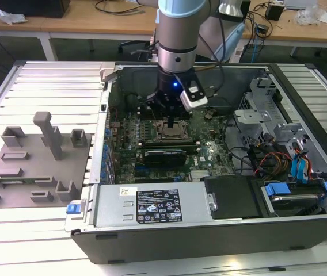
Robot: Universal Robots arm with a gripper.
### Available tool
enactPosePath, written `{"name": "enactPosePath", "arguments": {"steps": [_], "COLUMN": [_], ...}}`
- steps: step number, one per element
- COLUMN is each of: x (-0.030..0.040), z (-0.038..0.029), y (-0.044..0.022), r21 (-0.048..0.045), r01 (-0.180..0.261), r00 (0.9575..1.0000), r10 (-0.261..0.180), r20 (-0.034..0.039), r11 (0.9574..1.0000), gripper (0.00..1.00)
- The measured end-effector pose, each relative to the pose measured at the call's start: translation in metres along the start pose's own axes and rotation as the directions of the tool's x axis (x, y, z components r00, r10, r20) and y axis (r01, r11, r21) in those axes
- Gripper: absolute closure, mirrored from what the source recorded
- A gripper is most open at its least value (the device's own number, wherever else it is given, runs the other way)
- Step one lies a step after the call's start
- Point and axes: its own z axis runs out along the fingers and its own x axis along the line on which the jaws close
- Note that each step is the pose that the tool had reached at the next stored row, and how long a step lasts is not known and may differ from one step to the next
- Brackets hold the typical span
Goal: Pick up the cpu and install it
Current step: 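Close the cpu cover, then install the first cpu locking lever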
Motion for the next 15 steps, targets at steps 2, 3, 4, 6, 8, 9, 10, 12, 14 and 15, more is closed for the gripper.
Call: {"name": "enactPosePath", "arguments": {"steps": [2, 3, 4, 6, 8, 9, 10, 12, 14, 15], "x": [-0.0088, -0.0089, -0.009, -0.0091, -0.0092, -0.0092, -0.0093, -0.0093, -0.0093, -0.0093], "z": [0.0001, -0.0027, -0.0069, -0.0126, -0.0195, -0.0228, -0.0247, -0.0262, -0.0262, -0.0262], "y": [0.0006, 0.0006, 0.0005, 0.0004, 0.0003, 0.0002, 0.0001, 0.0001, 0.0001, 0.0001], "r21": [0.0004, 0.0005, 0.0006, 0.001, 0.0011, 0.0012, 0.0013, 0.0014, 0.0018, 0.0021], "r01": [0.0, 0.0, 0.0, 0.0, 0.0, 0.0, 0.0, 0.0, 0.0, 0.0], "r00": [1.0, 1.0, 1.0, 1.0, 1.0, 1.0, 1.0, 1.0, 1.0, 1.0], "r10": [0.0, 0.0, 0.0, 0.0, 0.0, 0.0, 0.0, 0.0, 0.0, 0.0], "r20": [-0.0054, -0.0056, -0.0056, -0.0055, -0.0056, -0.0055, -0.0055, -0.0054, -0.0054, -0.0054], "r11": [1.0, 1.0, 1.0, 1.0, 1.0, 1.0, 1.0, 1.0, 1.0, 1.0], "gripper": [0.89, 0.89, 0.89, 0.89, 0.89, 0.89, 0.89, 0.89, 0.89, 0.89]}}
